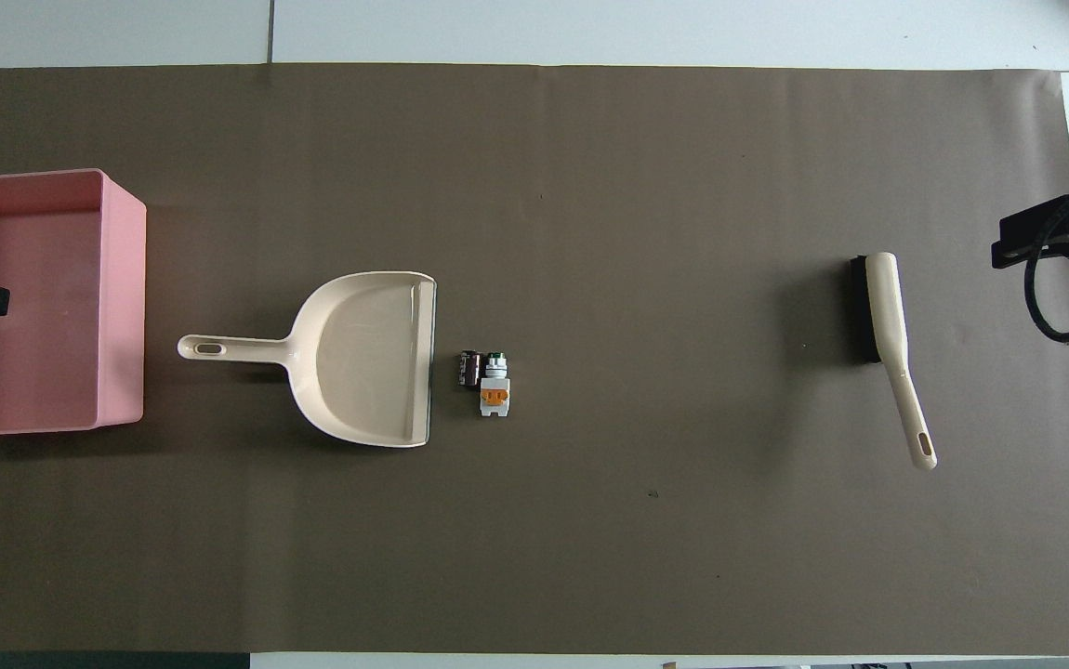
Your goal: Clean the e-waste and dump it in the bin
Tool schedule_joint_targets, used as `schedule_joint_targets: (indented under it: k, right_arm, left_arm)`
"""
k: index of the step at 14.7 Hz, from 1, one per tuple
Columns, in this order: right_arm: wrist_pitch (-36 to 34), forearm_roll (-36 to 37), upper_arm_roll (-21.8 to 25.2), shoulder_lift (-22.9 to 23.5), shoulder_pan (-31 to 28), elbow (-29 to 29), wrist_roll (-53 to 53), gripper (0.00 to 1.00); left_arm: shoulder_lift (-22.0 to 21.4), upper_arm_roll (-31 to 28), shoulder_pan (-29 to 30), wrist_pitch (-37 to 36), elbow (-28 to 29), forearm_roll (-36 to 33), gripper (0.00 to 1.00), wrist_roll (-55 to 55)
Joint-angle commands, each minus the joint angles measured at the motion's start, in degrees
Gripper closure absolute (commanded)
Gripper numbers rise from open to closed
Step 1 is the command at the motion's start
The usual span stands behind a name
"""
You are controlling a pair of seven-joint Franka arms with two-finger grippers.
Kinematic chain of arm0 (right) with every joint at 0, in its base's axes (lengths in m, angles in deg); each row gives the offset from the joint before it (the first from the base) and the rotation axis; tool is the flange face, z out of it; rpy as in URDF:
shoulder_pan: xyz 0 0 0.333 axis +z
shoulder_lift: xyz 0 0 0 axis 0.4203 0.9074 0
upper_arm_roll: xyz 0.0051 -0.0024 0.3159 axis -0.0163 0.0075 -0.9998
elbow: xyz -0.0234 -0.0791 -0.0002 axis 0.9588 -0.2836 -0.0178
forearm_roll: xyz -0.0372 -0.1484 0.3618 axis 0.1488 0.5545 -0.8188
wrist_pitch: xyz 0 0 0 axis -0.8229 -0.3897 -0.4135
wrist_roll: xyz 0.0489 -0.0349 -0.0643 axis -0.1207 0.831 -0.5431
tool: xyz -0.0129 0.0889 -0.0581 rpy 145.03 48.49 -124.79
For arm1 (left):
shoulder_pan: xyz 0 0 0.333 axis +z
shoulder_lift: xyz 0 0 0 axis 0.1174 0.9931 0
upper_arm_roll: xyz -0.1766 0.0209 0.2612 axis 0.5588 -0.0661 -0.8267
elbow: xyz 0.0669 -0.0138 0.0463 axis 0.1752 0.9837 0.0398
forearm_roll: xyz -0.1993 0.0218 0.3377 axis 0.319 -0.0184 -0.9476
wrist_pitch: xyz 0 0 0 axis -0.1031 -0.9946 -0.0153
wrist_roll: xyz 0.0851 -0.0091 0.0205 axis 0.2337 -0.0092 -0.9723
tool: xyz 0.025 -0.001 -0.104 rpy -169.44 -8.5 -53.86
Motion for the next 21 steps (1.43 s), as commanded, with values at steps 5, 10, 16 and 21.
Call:
schedule_joint_targets:
  k: [5, 10, 16, 21]
  right_arm:
    - [0.80, -0.91, -0.07, -1.74, -0.11, 2.53, -0.75, 0.00]
    - [12.80, -0.91, -0.07, -7.96, -0.11, 18.55, -0.84, 0.00]
    - [21.80, -1.00, 0.11, -10.54, -2.74, 34.86, -3.47, 0.00]
    - [32.78, -3.11, 0.20, -10.45, -5.82, 45.14, -9.53, 0.00]
  left_arm:
    - [-0.80, 0.39, -0.09, 1.52, 1.35, -0.85, 0.01, -0.82]
    - [-1.24, 0.47, -0.26, 2.57, 2.15, -0.85, 0.01, 1.28]
    - [-2.20, 0.65, -2.98, 5.90, 5.74, -0.85, 0.01, 31.20]
    - [-3.44, 0.91, -4.83, 13.20, 13.99, -0.85, 0.02, 49.59]
